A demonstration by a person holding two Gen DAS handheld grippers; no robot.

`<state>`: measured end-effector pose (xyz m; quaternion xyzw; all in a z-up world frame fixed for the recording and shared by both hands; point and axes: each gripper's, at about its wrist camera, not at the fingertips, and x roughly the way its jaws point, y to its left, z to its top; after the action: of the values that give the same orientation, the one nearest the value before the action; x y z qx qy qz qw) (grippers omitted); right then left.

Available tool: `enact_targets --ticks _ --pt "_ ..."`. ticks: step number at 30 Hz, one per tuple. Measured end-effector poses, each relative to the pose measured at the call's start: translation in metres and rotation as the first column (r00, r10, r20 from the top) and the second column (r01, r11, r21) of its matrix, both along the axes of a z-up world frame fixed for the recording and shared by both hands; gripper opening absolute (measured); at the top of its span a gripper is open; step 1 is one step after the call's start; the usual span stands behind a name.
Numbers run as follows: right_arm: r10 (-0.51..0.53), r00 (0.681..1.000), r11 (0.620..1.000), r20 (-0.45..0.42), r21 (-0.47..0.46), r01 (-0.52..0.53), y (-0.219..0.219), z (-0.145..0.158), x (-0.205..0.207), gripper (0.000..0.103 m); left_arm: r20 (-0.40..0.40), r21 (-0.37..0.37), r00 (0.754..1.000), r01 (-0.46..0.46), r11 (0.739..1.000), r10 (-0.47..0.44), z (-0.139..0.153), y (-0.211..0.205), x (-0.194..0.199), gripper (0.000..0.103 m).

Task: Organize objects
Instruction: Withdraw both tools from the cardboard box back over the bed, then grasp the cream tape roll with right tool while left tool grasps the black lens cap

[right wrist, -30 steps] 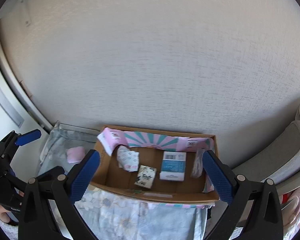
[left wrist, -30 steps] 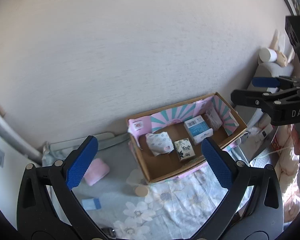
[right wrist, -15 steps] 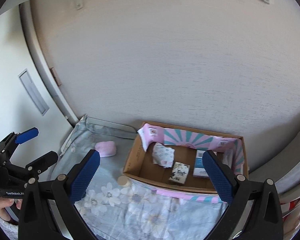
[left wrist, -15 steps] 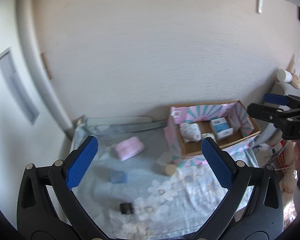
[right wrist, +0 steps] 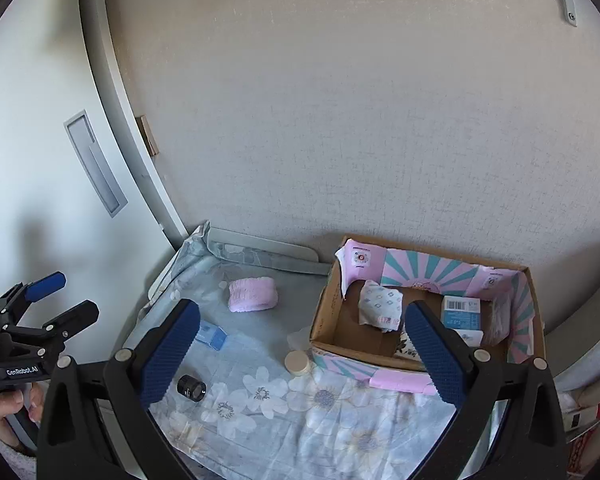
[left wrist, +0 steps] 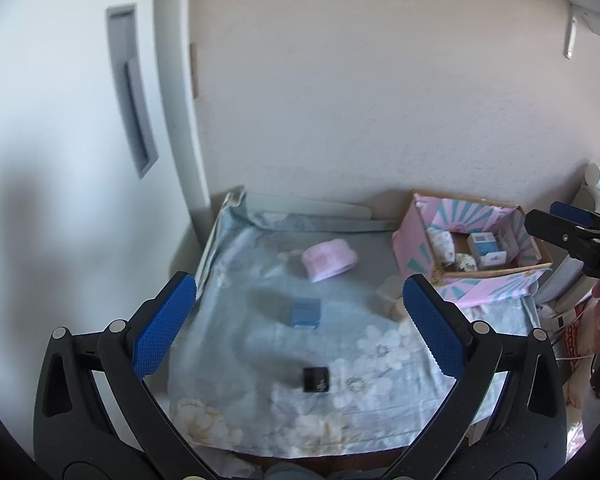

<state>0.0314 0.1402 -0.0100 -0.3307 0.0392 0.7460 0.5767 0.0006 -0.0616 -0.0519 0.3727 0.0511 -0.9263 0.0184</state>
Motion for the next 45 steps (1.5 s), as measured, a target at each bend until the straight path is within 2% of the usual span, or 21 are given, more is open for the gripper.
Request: enact_targets --ticks 6,15,20,26,30,31,33,36,39,45 --pt "-0.046 0.999 0.999 -0.007 0.014 0.046 0.0 -0.022 -0.014 0.102 0.015 0.018 0.999 0.034 0.999 -0.034 -0.017 -0.024 -0.004 0.103" --pt "-0.139 0.989 0.99 -0.053 0.025 0.141 0.005 -0.048 -0.024 0.102 0.049 -0.003 0.986 0.158 0.987 -0.157 -0.04 -0.036 -0.024 0.103" --pt "-0.176 0.982 0.983 -0.06 0.046 0.179 0.007 -0.063 -0.027 0.102 0.054 0.003 0.967 0.25 0.968 -0.25 -0.059 -0.034 -0.031 0.103" --pt "-0.22 0.972 0.973 -0.083 0.056 0.225 0.009 -0.093 -0.018 0.102 0.087 0.023 0.934 0.347 0.938 -0.347 -0.102 -0.026 -0.03 0.1" --pt "-0.254 0.964 0.966 -0.076 0.029 0.257 0.019 -0.125 -0.005 0.096 0.116 0.032 0.902 0.415 0.909 -0.415 -0.134 -0.014 -0.024 0.096" --pt "-0.262 0.964 0.965 -0.044 0.012 0.263 0.021 -0.132 -0.002 0.095 0.123 0.031 0.894 0.431 0.902 -0.431 -0.142 -0.011 -0.023 0.094" --pt "-0.27 0.962 0.963 -0.039 -0.01 0.27 0.029 -0.148 0.004 0.084 0.134 0.036 0.88 0.455 0.89 -0.456 -0.156 -0.005 -0.02 0.09" --pt "-0.285 0.958 0.958 -0.016 -0.026 0.284 0.041 -0.169 0.012 0.077 0.137 0.062 0.861 0.486 0.872 -0.49 -0.173 0.003 -0.018 0.088" --pt "-0.29 0.957 0.957 -0.002 -0.024 0.29 0.049 -0.183 0.017 0.074 0.142 0.079 0.844 0.511 0.856 -0.517 -0.189 0.011 -0.017 0.081" --pt "-0.293 0.956 0.955 0.008 -0.036 0.293 0.066 -0.203 0.019 0.062 0.146 0.101 0.832 0.526 0.844 -0.536 -0.207 0.016 -0.015 0.073"
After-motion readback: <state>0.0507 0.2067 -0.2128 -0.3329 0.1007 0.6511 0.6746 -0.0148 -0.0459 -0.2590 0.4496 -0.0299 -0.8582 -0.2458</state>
